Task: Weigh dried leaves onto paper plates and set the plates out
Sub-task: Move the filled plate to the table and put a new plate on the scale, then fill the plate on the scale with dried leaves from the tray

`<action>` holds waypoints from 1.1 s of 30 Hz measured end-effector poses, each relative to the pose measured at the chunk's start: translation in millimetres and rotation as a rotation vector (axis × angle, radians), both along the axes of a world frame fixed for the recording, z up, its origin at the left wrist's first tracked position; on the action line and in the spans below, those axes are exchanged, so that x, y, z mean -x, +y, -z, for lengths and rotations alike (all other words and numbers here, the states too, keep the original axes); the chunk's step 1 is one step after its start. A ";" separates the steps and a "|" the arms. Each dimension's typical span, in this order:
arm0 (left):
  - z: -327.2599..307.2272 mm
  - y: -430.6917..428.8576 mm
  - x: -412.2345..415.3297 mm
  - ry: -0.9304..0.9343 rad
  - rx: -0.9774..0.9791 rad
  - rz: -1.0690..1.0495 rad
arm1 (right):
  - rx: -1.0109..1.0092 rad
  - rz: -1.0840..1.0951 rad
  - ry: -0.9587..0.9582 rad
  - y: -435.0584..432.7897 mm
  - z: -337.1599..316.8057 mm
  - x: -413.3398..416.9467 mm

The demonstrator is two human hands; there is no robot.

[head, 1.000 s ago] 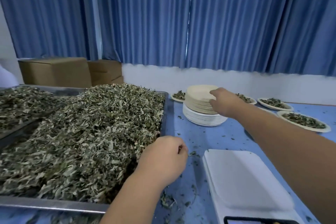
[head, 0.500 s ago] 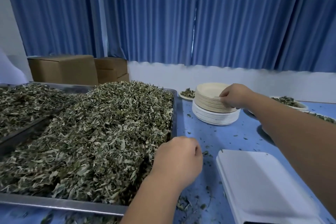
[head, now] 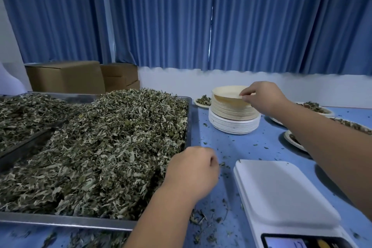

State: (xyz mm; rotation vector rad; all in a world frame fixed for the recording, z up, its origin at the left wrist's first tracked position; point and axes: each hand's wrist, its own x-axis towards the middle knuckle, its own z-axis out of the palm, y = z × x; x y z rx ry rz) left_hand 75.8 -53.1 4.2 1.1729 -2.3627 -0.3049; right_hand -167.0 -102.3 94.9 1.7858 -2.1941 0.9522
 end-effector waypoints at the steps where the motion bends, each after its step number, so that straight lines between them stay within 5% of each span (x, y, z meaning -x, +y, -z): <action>1: -0.1 -0.1 -0.6 0.002 -0.005 -0.005 | 0.040 -0.019 -0.014 8.5 3.6 -1.5; 9: -0.1 3.2 -1.3 -0.019 -0.015 -0.003 | 0.215 -0.231 -0.202 131.3 41.4 -12.7; 23: -8.3 1.7 -16.3 0.260 0.152 -0.224 | -0.069 -0.428 -0.350 239.0 66.8 -3.3; 33: -1.3 -4.4 -18.6 0.211 0.112 -0.240 | -0.248 -0.421 -0.275 240.8 68.8 10.5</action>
